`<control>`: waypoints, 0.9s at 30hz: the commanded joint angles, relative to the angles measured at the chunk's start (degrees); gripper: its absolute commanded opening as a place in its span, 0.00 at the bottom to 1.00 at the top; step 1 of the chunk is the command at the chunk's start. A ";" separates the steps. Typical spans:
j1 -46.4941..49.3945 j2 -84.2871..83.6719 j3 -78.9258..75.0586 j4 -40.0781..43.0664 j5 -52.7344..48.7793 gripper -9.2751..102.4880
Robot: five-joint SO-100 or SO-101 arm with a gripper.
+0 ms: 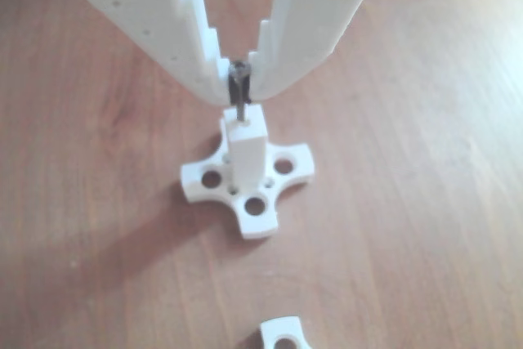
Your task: Grab the screw and set it in the hole.
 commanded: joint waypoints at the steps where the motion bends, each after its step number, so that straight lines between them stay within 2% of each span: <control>1: 0.53 1.41 -0.26 -0.70 -1.05 0.04; 27: 1.41 0.18 -0.44 -2.64 -1.32 0.04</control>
